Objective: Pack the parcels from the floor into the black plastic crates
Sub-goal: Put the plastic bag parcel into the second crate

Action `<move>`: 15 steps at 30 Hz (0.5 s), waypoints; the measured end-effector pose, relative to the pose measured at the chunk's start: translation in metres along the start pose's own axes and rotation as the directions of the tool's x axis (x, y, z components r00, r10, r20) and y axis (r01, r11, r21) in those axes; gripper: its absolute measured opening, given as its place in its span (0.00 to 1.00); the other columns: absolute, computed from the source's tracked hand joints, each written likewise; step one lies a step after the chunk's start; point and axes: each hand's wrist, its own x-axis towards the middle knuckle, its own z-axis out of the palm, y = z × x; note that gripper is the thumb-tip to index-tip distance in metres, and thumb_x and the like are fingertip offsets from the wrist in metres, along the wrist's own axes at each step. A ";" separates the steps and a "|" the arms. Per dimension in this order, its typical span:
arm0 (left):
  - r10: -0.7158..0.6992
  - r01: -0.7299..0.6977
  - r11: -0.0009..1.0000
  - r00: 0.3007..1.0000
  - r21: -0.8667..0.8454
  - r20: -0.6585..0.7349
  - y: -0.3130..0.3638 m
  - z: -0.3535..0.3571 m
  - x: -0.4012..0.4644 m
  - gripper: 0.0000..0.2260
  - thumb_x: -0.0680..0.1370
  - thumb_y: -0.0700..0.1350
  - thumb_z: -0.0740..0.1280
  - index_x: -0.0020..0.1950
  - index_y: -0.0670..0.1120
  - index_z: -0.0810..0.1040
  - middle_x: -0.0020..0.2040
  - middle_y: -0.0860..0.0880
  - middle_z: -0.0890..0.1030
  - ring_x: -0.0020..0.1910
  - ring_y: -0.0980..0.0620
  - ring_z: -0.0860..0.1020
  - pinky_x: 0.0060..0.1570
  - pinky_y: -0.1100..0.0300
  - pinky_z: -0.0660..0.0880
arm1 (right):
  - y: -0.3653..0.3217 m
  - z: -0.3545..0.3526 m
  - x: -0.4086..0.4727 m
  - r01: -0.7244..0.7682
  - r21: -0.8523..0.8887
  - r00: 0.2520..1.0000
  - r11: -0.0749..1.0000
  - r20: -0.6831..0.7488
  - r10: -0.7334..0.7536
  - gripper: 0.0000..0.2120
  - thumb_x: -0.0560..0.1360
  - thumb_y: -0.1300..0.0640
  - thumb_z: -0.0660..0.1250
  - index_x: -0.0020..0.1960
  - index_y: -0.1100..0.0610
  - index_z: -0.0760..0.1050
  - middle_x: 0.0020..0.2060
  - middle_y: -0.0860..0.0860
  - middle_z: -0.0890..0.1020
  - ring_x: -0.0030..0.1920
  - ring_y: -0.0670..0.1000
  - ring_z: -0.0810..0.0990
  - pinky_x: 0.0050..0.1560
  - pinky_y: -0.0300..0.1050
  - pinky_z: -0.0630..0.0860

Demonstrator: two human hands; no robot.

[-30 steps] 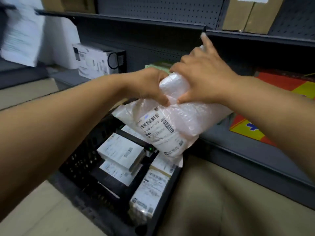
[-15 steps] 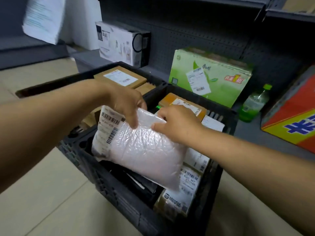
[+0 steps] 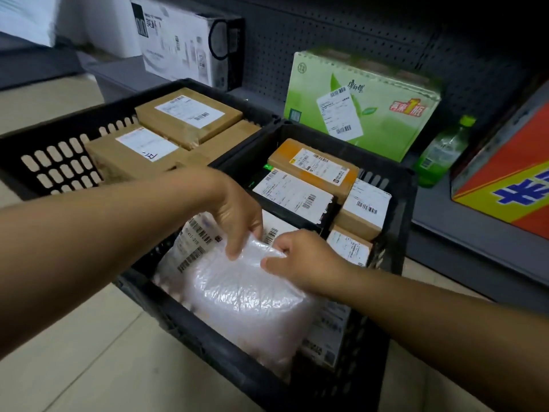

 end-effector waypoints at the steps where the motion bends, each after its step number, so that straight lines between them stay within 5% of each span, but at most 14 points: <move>1: -0.001 0.001 1.000 1.000 0.008 0.005 0.000 0.009 0.005 0.13 0.69 0.42 0.73 0.53 0.49 0.79 0.32 0.60 0.76 0.38 0.59 0.75 0.38 0.64 0.71 | 0.003 0.008 0.000 0.022 -0.042 1.000 0.999 0.015 -0.021 0.11 0.73 0.49 0.69 0.38 0.54 0.75 0.33 0.50 0.78 0.37 0.50 0.77 0.37 0.42 0.70; 3: -0.014 0.014 1.000 1.000 -0.006 0.001 -0.003 0.024 0.013 0.19 0.69 0.41 0.73 0.60 0.49 0.78 0.31 0.61 0.74 0.35 0.60 0.75 0.38 0.66 0.76 | 0.006 0.020 0.001 0.050 -0.140 0.998 0.989 0.051 -0.044 0.13 0.74 0.49 0.67 0.35 0.52 0.70 0.33 0.49 0.75 0.38 0.50 0.75 0.36 0.42 0.66; 5: -0.004 0.003 1.000 0.999 -0.001 -0.037 -0.007 0.031 0.017 0.24 0.69 0.43 0.73 0.65 0.50 0.75 0.38 0.60 0.76 0.40 0.58 0.74 0.48 0.60 0.76 | 0.006 0.023 0.005 0.071 -0.162 0.995 0.984 0.074 -0.060 0.12 0.75 0.49 0.67 0.37 0.50 0.69 0.37 0.49 0.76 0.42 0.51 0.76 0.40 0.41 0.66; 7: -0.003 0.010 0.998 0.995 0.065 -0.104 -0.012 0.034 0.013 0.27 0.70 0.46 0.73 0.68 0.51 0.72 0.47 0.55 0.78 0.43 0.56 0.71 0.47 0.63 0.69 | 0.007 0.017 0.007 0.082 -0.139 0.994 0.987 0.079 -0.072 0.08 0.76 0.48 0.66 0.53 0.49 0.73 0.46 0.51 0.80 0.48 0.52 0.78 0.46 0.44 0.73; 8: 0.006 0.013 0.993 0.986 0.113 -0.165 -0.016 0.034 0.009 0.27 0.70 0.49 0.73 0.68 0.53 0.71 0.50 0.54 0.77 0.45 0.56 0.71 0.47 0.63 0.69 | 0.008 0.009 0.005 0.109 -0.178 0.992 0.978 0.078 -0.096 0.19 0.76 0.46 0.65 0.64 0.49 0.68 0.54 0.52 0.79 0.53 0.52 0.77 0.51 0.47 0.74; 11: 0.098 -0.013 0.972 0.929 0.233 -0.356 -0.037 0.031 -0.006 0.28 0.66 0.53 0.74 0.65 0.58 0.70 0.55 0.56 0.75 0.54 0.56 0.72 0.53 0.59 0.73 | 0.011 -0.012 -0.012 0.297 -0.343 0.950 0.891 0.201 -0.239 0.35 0.76 0.42 0.62 0.76 0.40 0.46 0.73 0.48 0.60 0.70 0.49 0.62 0.66 0.51 0.66; 15: 0.081 0.069 0.911 0.937 0.406 -0.341 -0.058 0.034 -0.017 0.18 0.70 0.51 0.70 0.58 0.56 0.74 0.49 0.58 0.75 0.53 0.55 0.74 0.51 0.58 0.72 | 0.020 -0.007 -0.034 0.444 -0.458 0.838 0.770 0.517 -0.175 0.49 0.71 0.39 0.68 0.72 0.36 0.30 0.75 0.46 0.33 0.76 0.53 0.42 0.73 0.56 0.54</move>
